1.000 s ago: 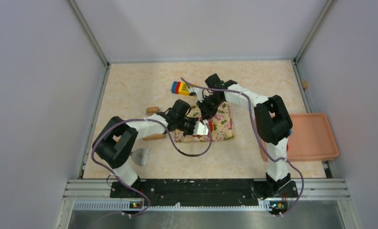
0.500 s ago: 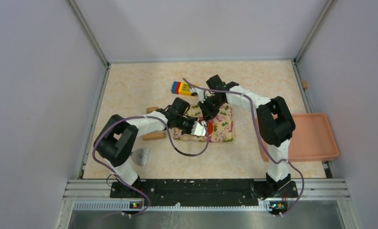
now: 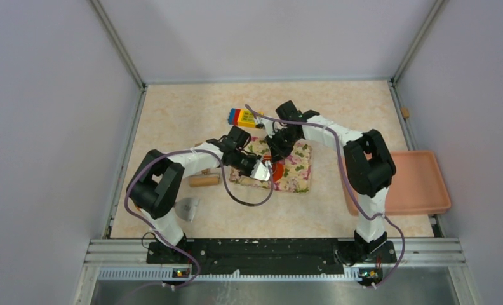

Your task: Roll out the dumpling wrappers from the dough

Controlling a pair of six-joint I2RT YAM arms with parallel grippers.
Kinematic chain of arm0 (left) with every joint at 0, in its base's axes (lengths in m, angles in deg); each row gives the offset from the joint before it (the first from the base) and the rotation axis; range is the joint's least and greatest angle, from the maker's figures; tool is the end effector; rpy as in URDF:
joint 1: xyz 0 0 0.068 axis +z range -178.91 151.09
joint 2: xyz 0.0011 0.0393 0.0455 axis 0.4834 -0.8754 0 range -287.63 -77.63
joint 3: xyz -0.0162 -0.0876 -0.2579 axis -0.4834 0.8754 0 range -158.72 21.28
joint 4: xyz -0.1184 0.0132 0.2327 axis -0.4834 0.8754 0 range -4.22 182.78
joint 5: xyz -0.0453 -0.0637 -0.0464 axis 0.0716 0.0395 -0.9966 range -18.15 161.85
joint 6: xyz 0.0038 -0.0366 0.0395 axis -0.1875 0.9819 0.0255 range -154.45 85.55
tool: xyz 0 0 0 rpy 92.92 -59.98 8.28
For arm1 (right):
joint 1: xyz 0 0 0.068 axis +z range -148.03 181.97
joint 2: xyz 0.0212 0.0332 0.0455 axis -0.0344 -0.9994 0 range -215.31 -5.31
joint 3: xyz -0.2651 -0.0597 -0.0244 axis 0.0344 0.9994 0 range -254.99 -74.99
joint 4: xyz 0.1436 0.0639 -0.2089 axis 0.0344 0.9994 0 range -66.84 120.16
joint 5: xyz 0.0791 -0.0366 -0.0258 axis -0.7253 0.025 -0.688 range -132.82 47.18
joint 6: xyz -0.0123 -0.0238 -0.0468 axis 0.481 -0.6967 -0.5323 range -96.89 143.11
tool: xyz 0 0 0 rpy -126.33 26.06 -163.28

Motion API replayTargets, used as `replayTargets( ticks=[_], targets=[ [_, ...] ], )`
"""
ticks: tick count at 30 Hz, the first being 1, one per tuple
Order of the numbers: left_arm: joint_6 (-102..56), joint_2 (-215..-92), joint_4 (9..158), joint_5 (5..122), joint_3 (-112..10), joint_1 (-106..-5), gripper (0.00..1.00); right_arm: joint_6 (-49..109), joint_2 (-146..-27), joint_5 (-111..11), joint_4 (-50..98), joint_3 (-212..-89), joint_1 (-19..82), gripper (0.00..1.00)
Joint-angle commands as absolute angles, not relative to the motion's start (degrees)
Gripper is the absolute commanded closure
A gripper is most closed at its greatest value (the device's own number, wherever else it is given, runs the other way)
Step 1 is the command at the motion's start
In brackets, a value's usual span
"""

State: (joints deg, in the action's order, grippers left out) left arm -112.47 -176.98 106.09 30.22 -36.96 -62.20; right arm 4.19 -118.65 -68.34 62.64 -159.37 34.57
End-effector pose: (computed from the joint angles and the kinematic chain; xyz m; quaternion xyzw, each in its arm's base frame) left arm 0.2670 -0.2037 0.1698 0.7974 0.4386 -0.2306 0.3444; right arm 0.3346 0.2322 0.1911 -0.4535 0.8450 0.2371 0.1553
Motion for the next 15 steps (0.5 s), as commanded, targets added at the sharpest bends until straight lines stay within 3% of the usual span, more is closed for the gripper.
replayTargets(
  ticks=[1, 15],
  targets=[
    [-114.26, -178.34, 107.17, 43.01, -39.34, -55.60, 1.00, 3.77, -115.96, -66.38, 81.11, -155.69, 34.67, 1.00],
    [-118.75, -178.56, 109.50, 43.13, -41.03, -53.52, 1.00, 3.17, -114.95, -65.87, 81.52, -153.56, 34.67, 1.00]
  ],
)
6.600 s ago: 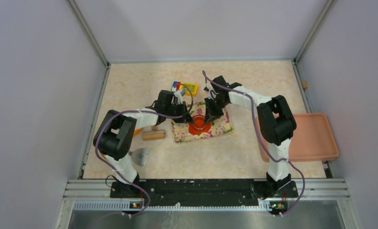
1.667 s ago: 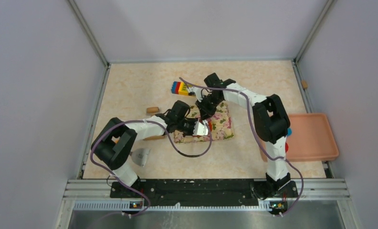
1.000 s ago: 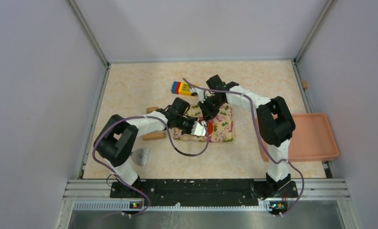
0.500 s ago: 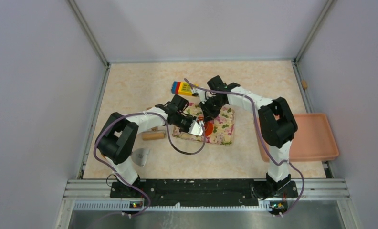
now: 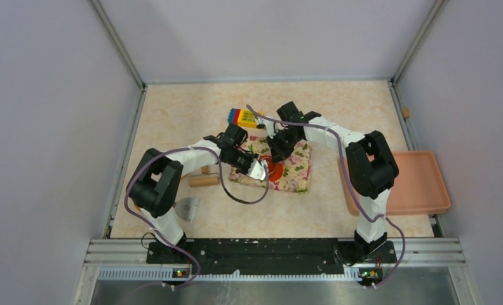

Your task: Roll out the dumpling wrappers from the dough

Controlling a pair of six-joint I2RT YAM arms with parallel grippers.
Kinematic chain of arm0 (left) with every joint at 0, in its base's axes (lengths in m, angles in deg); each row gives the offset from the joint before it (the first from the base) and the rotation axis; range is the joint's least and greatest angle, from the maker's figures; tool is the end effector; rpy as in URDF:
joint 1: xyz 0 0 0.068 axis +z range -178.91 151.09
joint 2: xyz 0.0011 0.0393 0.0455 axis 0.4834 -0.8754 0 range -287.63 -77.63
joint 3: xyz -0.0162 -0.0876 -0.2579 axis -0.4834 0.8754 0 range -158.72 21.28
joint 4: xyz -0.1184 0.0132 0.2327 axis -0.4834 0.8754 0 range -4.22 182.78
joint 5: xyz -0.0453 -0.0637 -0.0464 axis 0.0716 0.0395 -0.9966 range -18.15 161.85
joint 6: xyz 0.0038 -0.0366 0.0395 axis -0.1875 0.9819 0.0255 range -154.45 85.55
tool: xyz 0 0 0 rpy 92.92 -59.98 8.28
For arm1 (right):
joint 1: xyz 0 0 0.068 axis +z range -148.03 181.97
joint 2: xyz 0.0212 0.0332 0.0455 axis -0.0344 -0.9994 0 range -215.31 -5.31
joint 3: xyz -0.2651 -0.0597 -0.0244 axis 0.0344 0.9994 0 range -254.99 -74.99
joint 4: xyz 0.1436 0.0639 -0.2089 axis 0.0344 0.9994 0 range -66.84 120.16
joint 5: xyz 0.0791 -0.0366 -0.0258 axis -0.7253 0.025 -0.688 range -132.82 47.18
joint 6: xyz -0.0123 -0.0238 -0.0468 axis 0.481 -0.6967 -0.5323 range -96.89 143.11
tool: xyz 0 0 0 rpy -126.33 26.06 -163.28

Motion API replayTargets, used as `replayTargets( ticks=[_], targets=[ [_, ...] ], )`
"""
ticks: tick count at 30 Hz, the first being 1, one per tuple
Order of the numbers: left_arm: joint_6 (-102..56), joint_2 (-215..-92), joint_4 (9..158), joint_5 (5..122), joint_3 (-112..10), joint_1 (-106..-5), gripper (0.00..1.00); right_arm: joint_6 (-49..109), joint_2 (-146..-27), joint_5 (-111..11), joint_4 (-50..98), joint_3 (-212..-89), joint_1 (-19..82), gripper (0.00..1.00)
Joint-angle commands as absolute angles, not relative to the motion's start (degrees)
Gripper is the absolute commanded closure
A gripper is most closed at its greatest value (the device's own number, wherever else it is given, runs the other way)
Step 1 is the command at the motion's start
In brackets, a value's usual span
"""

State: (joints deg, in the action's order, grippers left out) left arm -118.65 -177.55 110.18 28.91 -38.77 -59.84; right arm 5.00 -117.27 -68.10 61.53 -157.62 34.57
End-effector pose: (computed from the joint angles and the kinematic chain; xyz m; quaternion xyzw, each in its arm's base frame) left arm 0.2751 -0.1932 0.1724 0.8094 0.4178 -0.2260 0.3452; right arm 0.3305 0.2294 0.1924 -0.4481 0.8471 0.2368 0.1601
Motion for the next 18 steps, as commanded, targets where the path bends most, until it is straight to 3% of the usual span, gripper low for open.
replayTargets(
  ticks=[1, 18],
  targets=[
    [-118.66, -178.43, 109.51, 42.77, -41.04, -53.49, 1.00, 3.22, -114.86, -65.85, 81.33, -153.41, 34.67, 1.00],
    [-112.71, -175.89, 106.26, 41.08, -34.43, -61.28, 1.00, 3.29, -118.13, -63.11, 74.58, -151.66, 34.67, 1.00]
  ],
)
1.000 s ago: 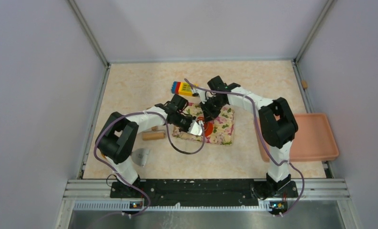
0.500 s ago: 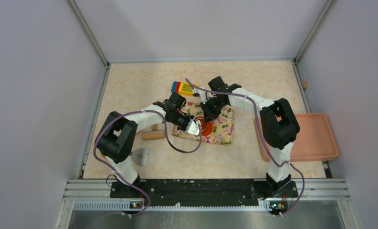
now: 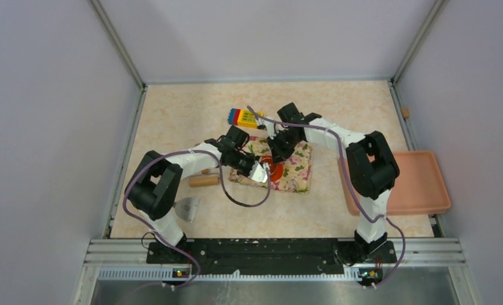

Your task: Roll out the dumpling wrappers from the dough

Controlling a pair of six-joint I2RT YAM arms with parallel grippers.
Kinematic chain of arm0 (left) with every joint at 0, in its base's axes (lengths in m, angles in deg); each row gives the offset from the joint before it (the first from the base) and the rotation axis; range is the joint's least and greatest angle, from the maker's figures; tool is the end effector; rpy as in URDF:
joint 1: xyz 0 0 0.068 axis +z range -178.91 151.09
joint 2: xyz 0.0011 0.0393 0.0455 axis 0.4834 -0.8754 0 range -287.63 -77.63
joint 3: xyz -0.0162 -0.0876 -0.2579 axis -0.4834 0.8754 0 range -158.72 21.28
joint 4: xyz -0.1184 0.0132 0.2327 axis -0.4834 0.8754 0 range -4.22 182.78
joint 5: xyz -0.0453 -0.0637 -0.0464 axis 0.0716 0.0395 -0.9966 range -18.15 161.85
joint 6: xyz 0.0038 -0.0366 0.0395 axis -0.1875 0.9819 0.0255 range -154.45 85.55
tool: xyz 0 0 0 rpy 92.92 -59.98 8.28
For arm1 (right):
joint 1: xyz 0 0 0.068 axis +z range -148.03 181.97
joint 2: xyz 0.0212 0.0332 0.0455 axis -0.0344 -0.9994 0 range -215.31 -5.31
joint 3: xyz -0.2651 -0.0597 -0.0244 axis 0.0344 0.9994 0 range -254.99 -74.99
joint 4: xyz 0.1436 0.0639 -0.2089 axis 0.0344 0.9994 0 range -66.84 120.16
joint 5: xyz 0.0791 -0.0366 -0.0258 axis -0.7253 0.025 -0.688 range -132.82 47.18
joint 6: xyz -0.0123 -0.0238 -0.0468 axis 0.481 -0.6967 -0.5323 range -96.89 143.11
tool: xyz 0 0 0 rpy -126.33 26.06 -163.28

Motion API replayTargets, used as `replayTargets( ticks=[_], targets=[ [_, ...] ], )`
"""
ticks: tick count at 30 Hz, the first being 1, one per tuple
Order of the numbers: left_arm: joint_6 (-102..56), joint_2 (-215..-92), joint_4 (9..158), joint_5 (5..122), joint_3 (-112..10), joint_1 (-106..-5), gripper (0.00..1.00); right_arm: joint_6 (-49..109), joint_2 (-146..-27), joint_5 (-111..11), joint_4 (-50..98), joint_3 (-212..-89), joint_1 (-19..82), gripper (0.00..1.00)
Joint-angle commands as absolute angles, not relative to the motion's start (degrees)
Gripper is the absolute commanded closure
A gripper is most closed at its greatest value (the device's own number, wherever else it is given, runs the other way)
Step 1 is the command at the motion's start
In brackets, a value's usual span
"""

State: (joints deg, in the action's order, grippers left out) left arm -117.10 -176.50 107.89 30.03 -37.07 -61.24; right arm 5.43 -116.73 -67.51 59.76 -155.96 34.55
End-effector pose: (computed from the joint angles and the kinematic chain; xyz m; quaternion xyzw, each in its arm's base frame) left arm 0.2678 -0.1977 0.1715 0.8108 0.4166 -0.2199 0.3475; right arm 0.3286 0.2277 0.1889 -0.4450 0.8487 0.2329 0.1655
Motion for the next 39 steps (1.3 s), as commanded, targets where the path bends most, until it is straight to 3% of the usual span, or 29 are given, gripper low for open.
replayTargets(
  ticks=[1, 19, 32, 39],
  targets=[
    [-112.30, -176.08, 105.66, 41.27, -34.19, -61.86, 1.00, 3.39, -118.64, -63.32, 74.24, -151.92, 34.67, 1.00],
    [-111.71, -179.95, 108.04, 38.93, -37.21, -70.36, 1.00, 5.86, -129.18, -66.10, 73.11, -170.06, 34.75, 1.00],
    [-98.90, -181.35, 106.19, 44.07, -39.72, -72.44, 1.00, 3.92, -127.67, -69.73, 75.47, -171.71, 35.03, 1.00],
    [-95.41, -177.76, 107.47, 45.04, -39.37, -71.92, 1.00, 2.21, -123.65, -77.76, 82.94, -179.88, 31.69, 0.76]
  ],
)
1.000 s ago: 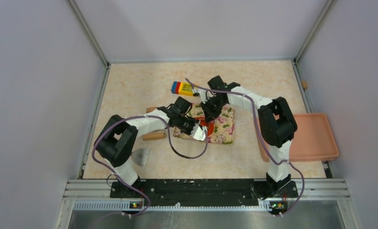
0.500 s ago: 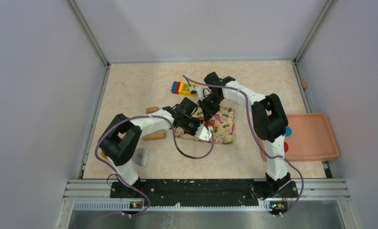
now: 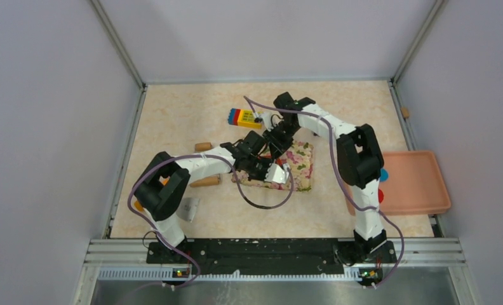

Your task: Roll out the dumpling wrappers from the dough

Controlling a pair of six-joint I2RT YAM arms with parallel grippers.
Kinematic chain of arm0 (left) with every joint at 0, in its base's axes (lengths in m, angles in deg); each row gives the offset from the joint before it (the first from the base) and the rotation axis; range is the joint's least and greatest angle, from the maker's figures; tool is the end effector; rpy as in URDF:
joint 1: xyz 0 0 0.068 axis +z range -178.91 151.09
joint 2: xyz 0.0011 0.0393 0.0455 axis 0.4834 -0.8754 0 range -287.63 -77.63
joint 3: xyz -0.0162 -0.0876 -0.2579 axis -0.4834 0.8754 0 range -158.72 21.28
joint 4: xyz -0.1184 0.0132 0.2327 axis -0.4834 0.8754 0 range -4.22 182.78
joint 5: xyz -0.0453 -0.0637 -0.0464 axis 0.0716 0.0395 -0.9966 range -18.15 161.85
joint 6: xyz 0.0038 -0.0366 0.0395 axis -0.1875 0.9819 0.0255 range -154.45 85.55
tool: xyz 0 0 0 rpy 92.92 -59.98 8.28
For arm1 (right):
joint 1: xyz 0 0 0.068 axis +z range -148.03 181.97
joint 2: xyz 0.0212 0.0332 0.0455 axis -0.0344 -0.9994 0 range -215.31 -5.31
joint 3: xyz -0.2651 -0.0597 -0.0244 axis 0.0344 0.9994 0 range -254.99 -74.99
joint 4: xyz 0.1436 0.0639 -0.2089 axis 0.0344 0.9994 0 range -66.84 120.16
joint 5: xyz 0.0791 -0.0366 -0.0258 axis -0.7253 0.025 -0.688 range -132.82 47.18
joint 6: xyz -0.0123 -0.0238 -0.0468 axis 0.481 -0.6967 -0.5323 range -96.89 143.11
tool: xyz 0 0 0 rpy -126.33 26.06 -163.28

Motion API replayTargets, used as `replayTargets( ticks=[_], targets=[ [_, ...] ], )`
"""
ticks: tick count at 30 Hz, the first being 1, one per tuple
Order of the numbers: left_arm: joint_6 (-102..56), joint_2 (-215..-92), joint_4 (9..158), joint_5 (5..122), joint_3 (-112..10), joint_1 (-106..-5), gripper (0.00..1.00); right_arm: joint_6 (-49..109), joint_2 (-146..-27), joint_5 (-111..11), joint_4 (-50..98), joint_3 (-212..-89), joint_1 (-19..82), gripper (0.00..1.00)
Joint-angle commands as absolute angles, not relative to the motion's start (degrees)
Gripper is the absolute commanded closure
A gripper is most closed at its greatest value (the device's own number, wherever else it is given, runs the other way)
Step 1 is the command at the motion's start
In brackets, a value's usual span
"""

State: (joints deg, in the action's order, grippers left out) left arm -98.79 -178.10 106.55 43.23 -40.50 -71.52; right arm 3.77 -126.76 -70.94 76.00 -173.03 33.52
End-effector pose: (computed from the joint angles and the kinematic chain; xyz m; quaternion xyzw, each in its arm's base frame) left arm 0.2460 -0.2496 0.1762 0.7899 0.5040 -0.1860 0.2956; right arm 0.3589 0.2401 0.1941 -0.4399 0.8572 0.2522 0.0898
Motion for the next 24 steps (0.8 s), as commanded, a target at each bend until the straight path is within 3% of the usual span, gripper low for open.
replayTargets(
  ticks=[1, 7, 24],
  targets=[
    [-95.21, -177.74, 107.56, 45.04, -39.28, -71.89, 1.00, 2.07, -123.40, -78.31, 84.17, -181.51, 30.93, 0.74],
    [-92.59, -178.35, 107.41, 45.63, -40.54, -71.82, 1.00, 0.39, -122.78, -82.50, 92.57, -188.59, 26.08, 0.66],
    [-83.84, -169.82, 104.76, 47.05, -47.45, -68.07, 1.00, -2.06, -111.32, -78.29, 93.65, -174.17, 16.20, 0.67]
  ],
)
